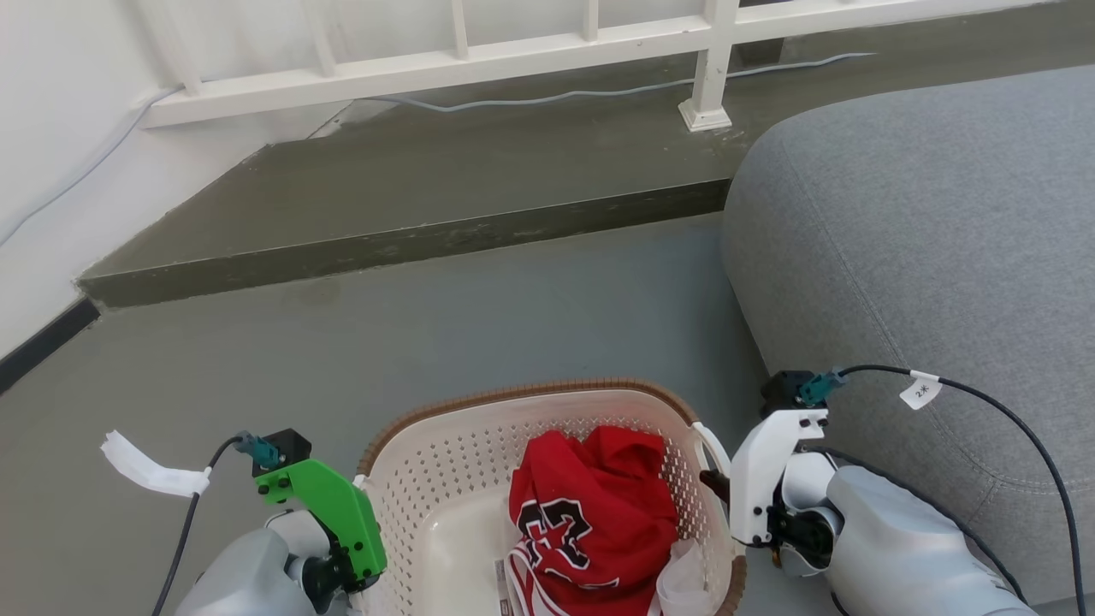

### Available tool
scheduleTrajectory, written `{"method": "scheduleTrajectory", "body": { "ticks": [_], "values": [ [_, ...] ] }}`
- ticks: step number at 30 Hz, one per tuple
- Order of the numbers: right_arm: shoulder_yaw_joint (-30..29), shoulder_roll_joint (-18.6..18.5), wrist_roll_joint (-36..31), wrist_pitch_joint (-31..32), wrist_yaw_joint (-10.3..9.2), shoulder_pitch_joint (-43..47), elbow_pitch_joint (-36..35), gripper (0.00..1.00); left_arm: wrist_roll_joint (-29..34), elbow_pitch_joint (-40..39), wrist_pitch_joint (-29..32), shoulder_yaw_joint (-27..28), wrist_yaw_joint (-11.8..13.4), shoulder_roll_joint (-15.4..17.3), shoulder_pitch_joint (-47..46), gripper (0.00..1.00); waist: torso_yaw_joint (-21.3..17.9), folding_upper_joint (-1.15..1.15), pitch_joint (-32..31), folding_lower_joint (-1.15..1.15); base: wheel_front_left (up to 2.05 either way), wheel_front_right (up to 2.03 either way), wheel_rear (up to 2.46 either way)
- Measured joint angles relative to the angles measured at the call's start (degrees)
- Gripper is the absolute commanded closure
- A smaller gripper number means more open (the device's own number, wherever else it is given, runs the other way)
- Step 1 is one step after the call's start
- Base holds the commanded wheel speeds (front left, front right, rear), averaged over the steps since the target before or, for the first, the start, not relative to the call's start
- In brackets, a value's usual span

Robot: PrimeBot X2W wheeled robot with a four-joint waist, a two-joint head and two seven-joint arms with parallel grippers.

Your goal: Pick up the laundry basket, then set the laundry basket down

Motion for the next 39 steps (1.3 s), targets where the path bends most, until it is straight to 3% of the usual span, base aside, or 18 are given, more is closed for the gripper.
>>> {"method": "scheduleTrajectory", "body": {
  "ticks": [26, 39],
  "values": [
    [1.19, -0.22, 2.26, -0.10, -0.01, -0.03, 0.00, 1.00, -0.16, -0.08, 0.07, -0.92, 0.01, 0.01, -0.01, 1.00, 0.71, 0.00, 0.79, 0.00, 0.00, 0.00, 0.00],
    [1.83, -1.02, 2.78, -1.60, -0.01, -0.86, -0.03, 1.00, -0.16, -3.18, -3.87, -2.55, 0.63, 0.14, -0.11, 1.00, 2.01, 0.00, 3.37, 0.00, 0.00, 0.00, 0.00]
  ]
}}
